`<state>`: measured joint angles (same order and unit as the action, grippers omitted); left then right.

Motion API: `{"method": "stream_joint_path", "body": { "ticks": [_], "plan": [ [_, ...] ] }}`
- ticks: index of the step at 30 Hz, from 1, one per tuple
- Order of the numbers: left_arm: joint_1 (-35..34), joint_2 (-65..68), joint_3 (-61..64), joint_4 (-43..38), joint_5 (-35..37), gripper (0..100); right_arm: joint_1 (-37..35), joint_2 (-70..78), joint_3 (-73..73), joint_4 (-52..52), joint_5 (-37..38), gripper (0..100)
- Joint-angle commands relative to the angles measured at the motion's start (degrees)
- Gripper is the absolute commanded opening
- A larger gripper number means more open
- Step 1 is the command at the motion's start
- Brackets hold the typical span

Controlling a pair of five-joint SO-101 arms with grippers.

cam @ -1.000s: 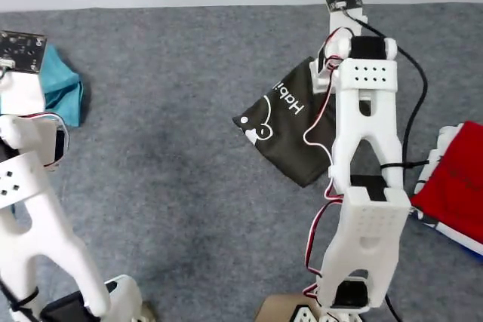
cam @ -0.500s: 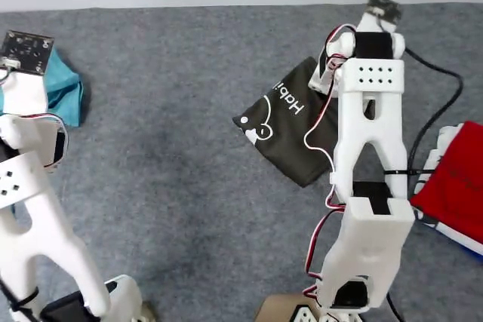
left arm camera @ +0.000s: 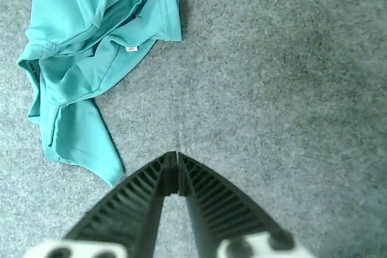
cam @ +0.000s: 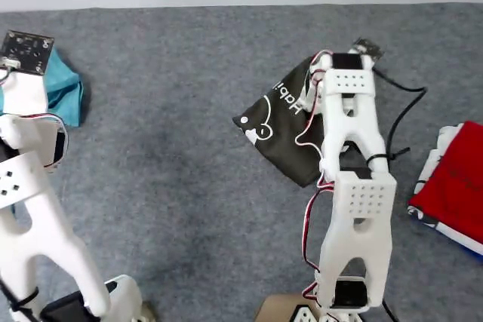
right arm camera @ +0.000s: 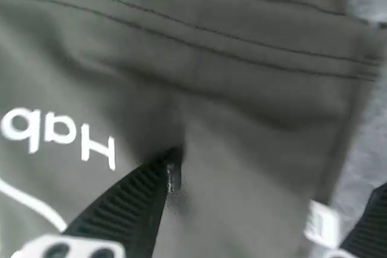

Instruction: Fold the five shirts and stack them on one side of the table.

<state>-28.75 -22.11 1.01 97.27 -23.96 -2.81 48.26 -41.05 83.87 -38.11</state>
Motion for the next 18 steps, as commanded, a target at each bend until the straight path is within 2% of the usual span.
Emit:
{"method": "stream_joint_path", "body": {
  "ticks": [1,6,14,17,18],
  "plan": [
    [-0.09,-1.76,-0.4,-0.7,-0.35,1,-1.01,1.98,-0.7,-2.86,-0.62,43.7],
    [-0.18,-1.76,-0.4,-0.7,-0.35,1,-2.15,6.11,-0.7,-3.56,-0.7,34.3],
    [-0.35,-1.76,-0.4,-0.7,-0.35,1,-1.71,6.9,-0.7,-3.03,-0.09,9.1],
    [-0.35,-1.76,-0.4,-0.62,-0.35,1,-1.71,6.9,-0.7,-2.59,3.69,0.3],
    [-0.35,-1.76,-0.4,-0.62,-0.35,1,-1.63,6.81,-0.7,-2.42,4.92,1.1]
  ]
}}
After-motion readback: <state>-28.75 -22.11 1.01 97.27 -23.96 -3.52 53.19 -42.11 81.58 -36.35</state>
